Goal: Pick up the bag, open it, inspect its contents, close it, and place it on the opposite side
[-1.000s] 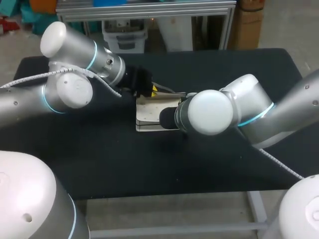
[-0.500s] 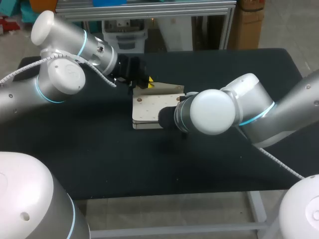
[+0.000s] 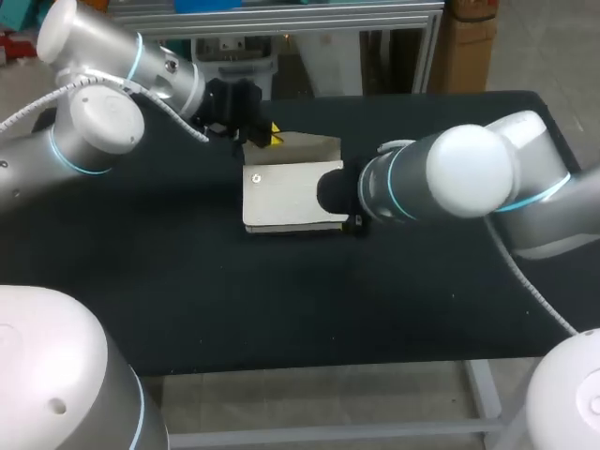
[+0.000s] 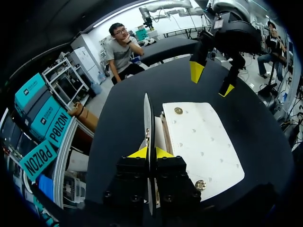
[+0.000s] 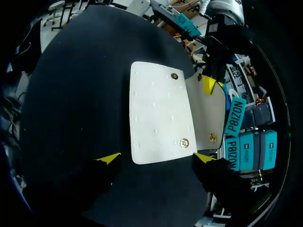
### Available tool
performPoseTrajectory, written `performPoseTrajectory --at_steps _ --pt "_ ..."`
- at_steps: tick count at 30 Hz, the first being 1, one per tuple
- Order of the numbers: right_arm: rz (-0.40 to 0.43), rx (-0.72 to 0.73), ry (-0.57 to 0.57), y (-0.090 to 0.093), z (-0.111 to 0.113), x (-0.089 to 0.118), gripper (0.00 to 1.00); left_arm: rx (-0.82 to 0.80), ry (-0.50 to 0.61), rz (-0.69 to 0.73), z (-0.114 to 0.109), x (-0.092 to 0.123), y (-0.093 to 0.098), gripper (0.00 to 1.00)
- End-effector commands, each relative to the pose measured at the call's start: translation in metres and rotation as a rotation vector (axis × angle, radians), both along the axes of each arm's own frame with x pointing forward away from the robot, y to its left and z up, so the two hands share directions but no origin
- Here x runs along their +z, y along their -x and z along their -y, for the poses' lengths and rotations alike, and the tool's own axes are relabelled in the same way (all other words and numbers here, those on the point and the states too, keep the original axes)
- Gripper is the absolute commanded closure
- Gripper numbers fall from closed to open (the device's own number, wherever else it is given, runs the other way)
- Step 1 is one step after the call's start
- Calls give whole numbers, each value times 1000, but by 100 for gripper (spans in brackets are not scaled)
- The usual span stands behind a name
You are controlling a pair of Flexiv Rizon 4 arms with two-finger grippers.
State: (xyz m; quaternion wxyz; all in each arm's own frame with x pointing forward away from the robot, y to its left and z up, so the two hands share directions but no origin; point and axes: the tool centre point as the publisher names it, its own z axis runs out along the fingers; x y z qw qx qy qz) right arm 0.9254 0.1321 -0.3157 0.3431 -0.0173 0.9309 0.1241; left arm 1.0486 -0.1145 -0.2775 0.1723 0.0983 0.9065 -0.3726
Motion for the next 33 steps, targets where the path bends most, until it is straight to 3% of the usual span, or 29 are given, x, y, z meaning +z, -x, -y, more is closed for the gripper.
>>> performPoseTrajectory --at_steps 1,2,3,4,5,6,7,12,25,31,33 --pt "-4 29 -39 5 14 16 0 18 -15 8 -1 15 6 100" --pt "-3 28 -40 5 14 18 0 22 -14 7 0 17 6 100" --pt "-4 25 -39 5 15 20 8 22 -13 7 0 20 5 100" --pt "-4 26 -44 5 16 22 51 26 -12 6 0 21 5 100" --pt "-2 27 -48 5 16 24 64 31 -6 4 0 23 4 100" --pt "-1 24 -49 5 17 25 95 35 -2 2 -1 26 4 100" --pt "0 24 -53 6 18 27 100 50 -1 3 -1 28 3 100" --pt "2 24 -68 7 21 32 100 51 -4 -64 -3 37 2 100" --pt "15 17 -65 19 35 33 100 51 -4 -64 -3 37 2 100" --pt "25 44 -49 19 27 39 100 51 -4 -64 -3 37 2 100" --pt "26 48 -47 18 25 41 100 125 13 -21 2 37 3 100"
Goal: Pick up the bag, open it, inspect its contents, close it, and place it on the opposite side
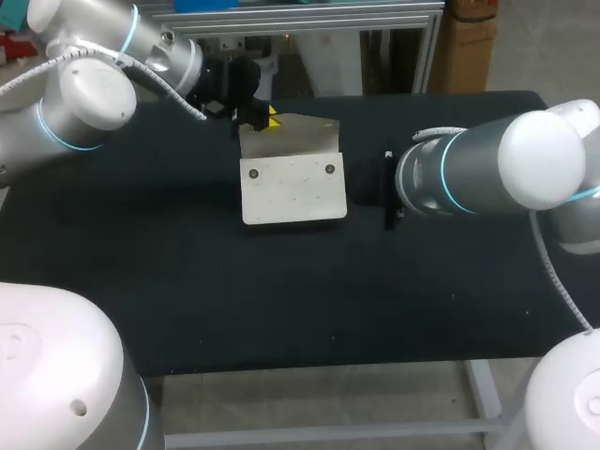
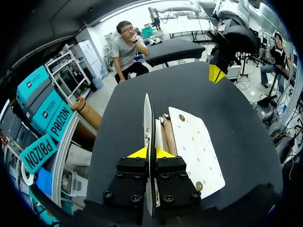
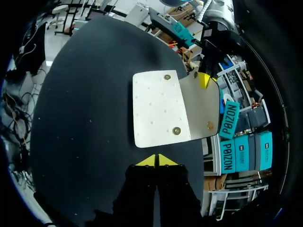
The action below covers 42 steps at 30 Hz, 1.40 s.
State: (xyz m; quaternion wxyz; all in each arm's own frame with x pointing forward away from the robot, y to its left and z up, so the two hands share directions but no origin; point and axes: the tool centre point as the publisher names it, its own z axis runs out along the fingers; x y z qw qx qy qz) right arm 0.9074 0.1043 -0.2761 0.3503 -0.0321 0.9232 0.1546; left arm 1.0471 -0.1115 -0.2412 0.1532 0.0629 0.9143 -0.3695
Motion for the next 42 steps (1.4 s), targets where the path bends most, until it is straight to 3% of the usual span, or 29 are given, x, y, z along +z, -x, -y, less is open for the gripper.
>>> performPoseTrajectory --at_steps 1,10,17,25,34,42 --pt "5 4 3 -1 -4 2 100 86 19 67 7 2 3 100" --pt "3 13 9 -7 -10 1 100 200 41 251 20 4 34 100" --pt "16 6 15 -18 -8 4 100 208 40 272 23 2 55 100" --pt "38 11 26 -21 -16 8 100 190 50 199 20 12 65 100" --pt "58 15 37 -19 -22 9 100 107 33 -17 19 23 61 100" --pt "88 12 53 -20 -28 11 100 91 27 -78 19 31 60 100"
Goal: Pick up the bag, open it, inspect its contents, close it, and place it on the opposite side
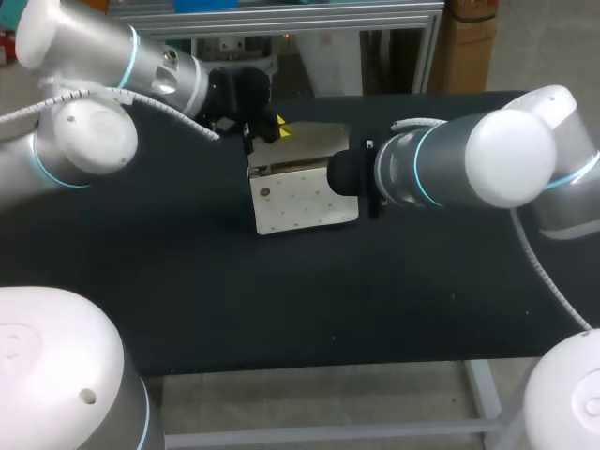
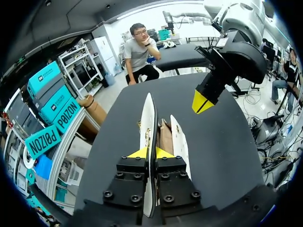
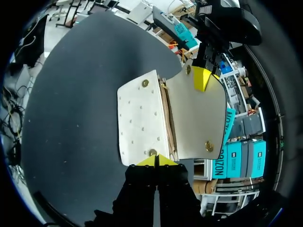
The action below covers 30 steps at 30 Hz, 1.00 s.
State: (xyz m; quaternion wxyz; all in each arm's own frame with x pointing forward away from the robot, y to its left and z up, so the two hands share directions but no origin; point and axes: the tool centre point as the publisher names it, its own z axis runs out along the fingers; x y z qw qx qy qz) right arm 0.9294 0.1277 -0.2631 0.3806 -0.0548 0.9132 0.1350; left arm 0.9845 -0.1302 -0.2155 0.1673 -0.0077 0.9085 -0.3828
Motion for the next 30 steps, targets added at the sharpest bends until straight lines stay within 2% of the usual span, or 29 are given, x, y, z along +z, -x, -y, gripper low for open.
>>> performPoseTrajectory --at_steps 1,16,23,30 --pt "18 -7 5 2 -5 -2 100 -48 -27 -57 1 6 -2 100" --pt "66 -3 -3 -19 -16 6 100 -81 -41 -79 11 9 -2 100" --pt "61 4 -8 -39 -19 0 100 -92 -40 -84 13 10 0 100" --pt "23 16 -9 -58 -26 -14 100 -100 -27 -89 14 9 1 100"
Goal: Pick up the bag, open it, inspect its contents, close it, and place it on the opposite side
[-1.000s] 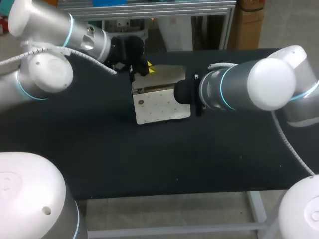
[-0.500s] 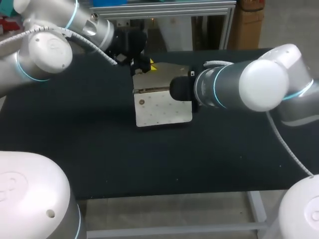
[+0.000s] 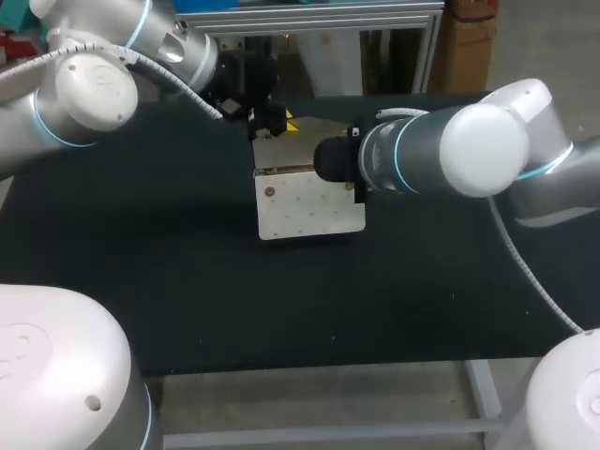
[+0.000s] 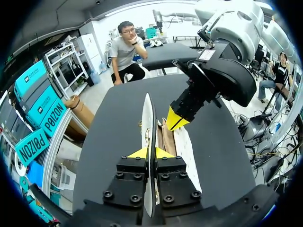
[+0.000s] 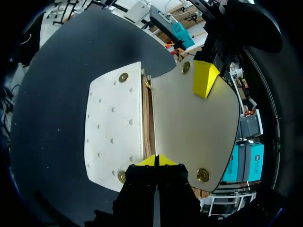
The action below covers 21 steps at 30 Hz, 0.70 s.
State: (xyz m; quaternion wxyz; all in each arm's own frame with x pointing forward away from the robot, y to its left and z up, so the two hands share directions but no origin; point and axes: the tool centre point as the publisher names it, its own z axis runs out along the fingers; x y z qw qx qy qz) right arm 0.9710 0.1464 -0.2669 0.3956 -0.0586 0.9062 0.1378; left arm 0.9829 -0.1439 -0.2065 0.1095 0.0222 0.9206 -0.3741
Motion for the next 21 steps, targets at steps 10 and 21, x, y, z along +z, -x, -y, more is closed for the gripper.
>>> performPoseTrajectory --at_steps 10,21 --pt "-11 7 2 -29 -15 -15 100 -13 24 -17 3 -5 -1 100" --pt "-58 22 27 -23 -21 -35 100 7 49 -21 1 -8 -3 100"
